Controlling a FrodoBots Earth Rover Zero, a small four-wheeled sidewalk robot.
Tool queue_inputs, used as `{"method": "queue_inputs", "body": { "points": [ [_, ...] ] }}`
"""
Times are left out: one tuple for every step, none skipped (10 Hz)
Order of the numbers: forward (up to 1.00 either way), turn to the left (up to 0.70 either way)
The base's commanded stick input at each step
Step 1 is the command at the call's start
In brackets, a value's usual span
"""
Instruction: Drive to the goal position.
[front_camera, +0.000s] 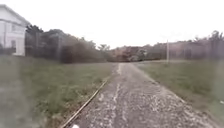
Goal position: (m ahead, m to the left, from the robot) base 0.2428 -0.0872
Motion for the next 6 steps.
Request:
{"method": "queue_inputs", "body": {
  "points": [
    [0.85,0.0],
    [0.85,0.0],
    [0.85,0.0],
    [0.85,0.0],
    [0.85,0.0],
    [0.85,0.0]
  ]
}}
